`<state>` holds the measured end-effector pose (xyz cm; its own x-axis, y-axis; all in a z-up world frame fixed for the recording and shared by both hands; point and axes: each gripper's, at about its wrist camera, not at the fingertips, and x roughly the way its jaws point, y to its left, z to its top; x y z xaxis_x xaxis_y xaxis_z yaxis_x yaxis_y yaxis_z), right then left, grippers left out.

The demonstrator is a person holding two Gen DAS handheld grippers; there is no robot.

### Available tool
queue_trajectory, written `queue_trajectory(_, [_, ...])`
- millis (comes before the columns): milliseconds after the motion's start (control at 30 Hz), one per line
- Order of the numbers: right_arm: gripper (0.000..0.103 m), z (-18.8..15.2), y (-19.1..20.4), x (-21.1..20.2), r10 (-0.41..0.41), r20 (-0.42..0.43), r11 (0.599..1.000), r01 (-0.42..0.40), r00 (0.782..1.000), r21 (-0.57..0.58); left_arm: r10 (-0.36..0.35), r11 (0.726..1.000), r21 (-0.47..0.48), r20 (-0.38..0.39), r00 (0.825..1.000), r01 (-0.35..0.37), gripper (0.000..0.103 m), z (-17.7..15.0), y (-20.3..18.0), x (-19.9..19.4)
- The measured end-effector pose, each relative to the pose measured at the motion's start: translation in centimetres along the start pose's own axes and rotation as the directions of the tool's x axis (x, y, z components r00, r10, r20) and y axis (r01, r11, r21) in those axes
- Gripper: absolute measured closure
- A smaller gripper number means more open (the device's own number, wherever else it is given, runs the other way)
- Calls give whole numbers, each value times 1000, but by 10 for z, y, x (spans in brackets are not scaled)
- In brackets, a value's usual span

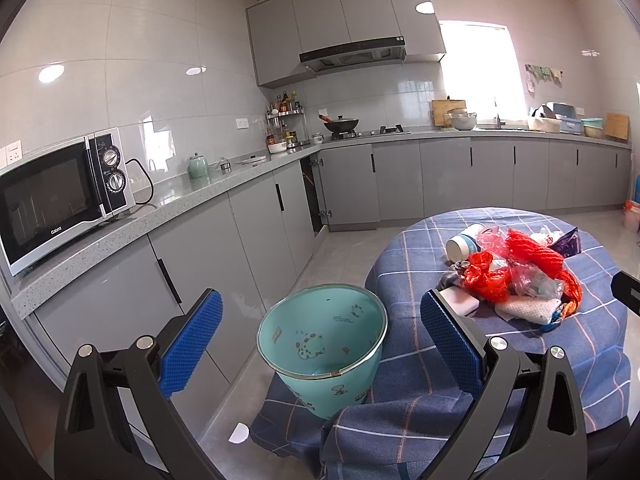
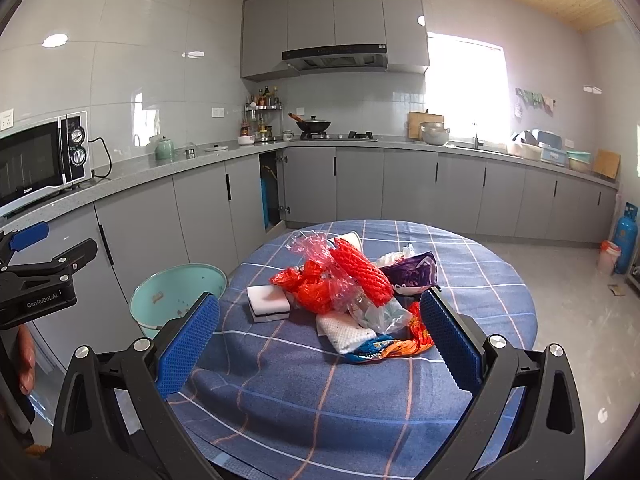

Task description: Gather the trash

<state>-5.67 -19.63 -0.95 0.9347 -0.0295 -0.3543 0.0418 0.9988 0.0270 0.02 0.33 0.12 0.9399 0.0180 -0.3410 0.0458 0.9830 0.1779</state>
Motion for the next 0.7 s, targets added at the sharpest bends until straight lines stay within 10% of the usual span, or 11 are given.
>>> queue_trajectory(700, [4, 0, -1, 1, -3, -1, 1000, 3, 1000, 0, -1, 1000, 4, 8, 1000, 1, 5, 1, 1, -1])
